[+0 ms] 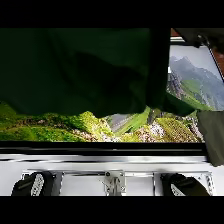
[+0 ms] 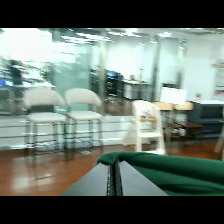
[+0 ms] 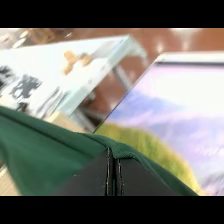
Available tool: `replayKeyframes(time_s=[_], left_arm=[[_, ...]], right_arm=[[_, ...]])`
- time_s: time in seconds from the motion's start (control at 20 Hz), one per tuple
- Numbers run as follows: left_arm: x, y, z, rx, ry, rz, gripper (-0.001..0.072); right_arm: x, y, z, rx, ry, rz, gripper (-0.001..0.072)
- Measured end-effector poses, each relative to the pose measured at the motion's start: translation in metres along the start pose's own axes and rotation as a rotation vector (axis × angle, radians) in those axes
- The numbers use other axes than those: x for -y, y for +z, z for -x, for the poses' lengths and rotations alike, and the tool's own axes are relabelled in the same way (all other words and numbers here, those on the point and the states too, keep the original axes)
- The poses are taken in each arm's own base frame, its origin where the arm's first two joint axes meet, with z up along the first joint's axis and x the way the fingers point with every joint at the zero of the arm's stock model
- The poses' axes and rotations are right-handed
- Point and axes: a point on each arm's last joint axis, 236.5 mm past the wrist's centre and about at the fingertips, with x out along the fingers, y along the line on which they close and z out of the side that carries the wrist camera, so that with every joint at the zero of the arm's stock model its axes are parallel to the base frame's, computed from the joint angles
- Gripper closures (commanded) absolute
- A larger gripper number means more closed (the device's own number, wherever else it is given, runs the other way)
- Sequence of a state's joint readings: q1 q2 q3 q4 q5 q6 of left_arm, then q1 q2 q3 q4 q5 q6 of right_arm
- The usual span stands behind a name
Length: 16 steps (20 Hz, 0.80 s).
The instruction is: Fold the shirts.
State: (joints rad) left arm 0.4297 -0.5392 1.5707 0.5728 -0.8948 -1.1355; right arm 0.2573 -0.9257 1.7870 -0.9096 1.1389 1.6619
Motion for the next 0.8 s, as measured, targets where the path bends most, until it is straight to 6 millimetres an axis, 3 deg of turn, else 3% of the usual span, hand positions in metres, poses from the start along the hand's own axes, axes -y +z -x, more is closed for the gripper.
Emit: replayKeyframes(time_s=[0.15,0.3,0.4,0.5,0.6,0.8], left_arm=[[-0.012,-0.016,0.004,-0.085,0.068,-0.027,0.0674],[-0.031,-0.055,0.009,-0.24,0.13,-0.047,0.0674],[-0.04,-0.101,0.015,-0.401,0.136,-0.015,0.0674],[-0.037,-0.169,0.035,-0.647,0.091,0.07,0.0674],[-0.042,-0.216,0.045,-0.778,0.074,0.154,0.0674],[-0.094,-0.277,0.034,-0.802,0.199,0.236,0.0674]], right_arm=[[-0.005,-0.036,0.012,-0.149,-0.009,-0.048,0.0655],[0.012,-0.087,0.017,-0.366,-0.079,-0.111,0.0655],[0.036,-0.129,0.021,-0.534,-0.168,-0.154,0.0655],[0.071,-0.167,0.019,-0.657,-0.288,-0.18,0.0655],[0.104,-0.192,0.001,-0.693,-0.364,-0.197,0.0655],[0.155,-0.206,-0.086,-0.566,-0.364,-0.261,0.0655]])
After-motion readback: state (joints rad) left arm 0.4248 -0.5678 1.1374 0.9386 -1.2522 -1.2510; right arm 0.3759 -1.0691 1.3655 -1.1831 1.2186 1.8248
